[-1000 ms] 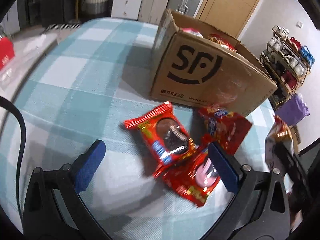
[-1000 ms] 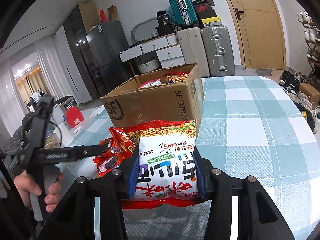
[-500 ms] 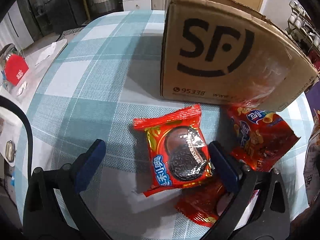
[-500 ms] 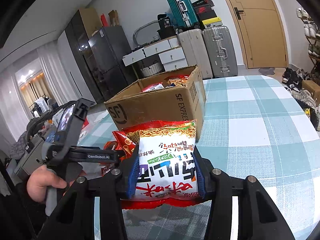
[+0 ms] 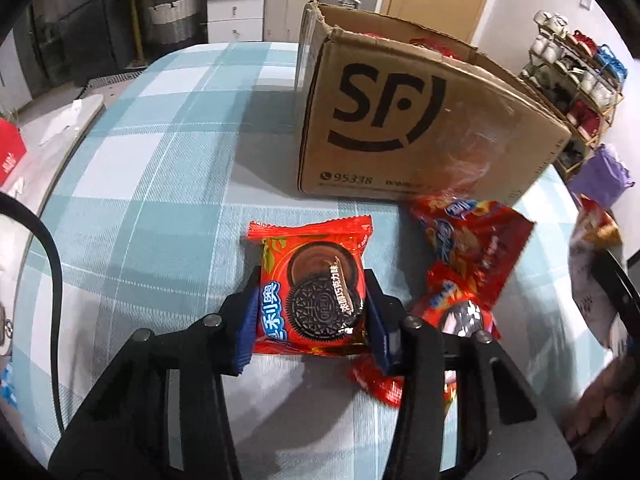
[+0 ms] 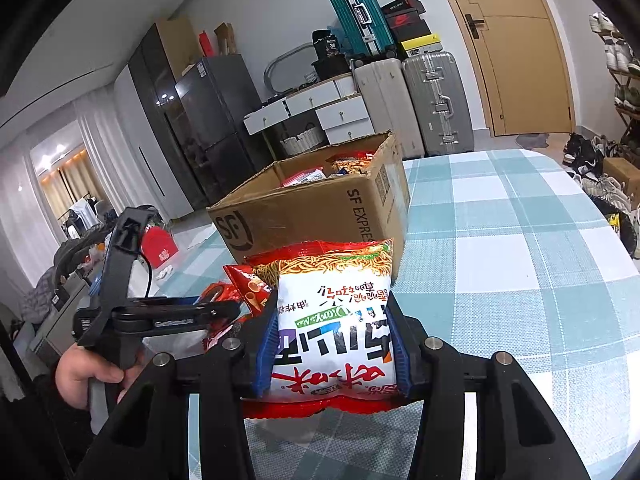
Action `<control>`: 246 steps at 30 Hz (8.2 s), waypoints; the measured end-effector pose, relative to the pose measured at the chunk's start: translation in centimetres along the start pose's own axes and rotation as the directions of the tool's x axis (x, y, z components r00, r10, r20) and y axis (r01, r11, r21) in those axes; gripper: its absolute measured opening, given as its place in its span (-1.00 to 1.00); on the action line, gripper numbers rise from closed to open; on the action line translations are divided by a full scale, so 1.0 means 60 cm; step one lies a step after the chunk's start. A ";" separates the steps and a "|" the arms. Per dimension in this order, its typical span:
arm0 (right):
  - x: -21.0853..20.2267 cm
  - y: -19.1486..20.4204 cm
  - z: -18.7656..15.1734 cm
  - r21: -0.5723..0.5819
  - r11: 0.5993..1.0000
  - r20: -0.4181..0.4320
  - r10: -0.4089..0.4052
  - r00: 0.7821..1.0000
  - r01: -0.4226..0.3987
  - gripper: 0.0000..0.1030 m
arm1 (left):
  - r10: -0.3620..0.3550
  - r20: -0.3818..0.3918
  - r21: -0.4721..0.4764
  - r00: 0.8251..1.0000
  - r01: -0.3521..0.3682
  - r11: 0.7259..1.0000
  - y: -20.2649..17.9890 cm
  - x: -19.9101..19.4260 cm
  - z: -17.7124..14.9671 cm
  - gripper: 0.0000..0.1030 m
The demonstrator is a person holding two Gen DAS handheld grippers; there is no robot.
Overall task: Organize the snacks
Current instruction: 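Grasp the red cookie pack with the left gripper while right holds noodle bag, then carry both packs over the cardboard box with both grippers, then open both grippers to drop the packs into the box, then move both tools back toward the remaining red packs beside the box, then grasp the red cookie pack with the left gripper while right grasps the red chip bag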
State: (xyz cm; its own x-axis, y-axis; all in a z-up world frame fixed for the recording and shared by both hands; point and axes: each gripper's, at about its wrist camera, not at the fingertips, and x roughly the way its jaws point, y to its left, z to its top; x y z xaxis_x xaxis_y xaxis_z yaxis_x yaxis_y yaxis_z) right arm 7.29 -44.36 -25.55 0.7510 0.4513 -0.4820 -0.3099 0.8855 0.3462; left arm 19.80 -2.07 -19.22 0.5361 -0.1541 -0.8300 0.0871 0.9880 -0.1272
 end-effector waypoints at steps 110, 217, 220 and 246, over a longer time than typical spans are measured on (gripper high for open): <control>0.064 0.099 0.357 -0.081 0.996 -0.017 0.021 1.000 -0.022 0.62 | -0.113 0.242 0.182 0.964 0.070 0.981 -0.095 -0.217 0.260 0.56; 0.016 0.002 0.008 0.144 0.989 -0.018 0.018 1.000 -0.015 0.99 | -0.206 0.076 0.140 0.976 0.194 0.971 -0.030 -0.067 -0.068 -0.18; 0.037 0.019 0.021 0.130 0.992 -0.053 0.000 0.999 0.007 0.99 | -0.203 0.092 0.133 0.975 0.190 0.973 -0.014 -0.087 -0.076 -0.18; 0.227 0.077 0.062 0.106 0.992 -0.282 -0.041 0.959 0.073 0.49 | -0.274 0.072 0.017 0.959 0.274 0.962 0.074 -0.141 -0.137 -0.18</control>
State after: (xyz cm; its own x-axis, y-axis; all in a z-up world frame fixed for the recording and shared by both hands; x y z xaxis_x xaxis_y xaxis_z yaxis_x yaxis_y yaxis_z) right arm 18.25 -34.56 -27.53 0.5683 0.4279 -0.7028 -0.1910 0.8994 0.3932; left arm 8.74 3.63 -17.20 0.5509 -0.4189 -0.7218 0.2446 0.9080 -0.3402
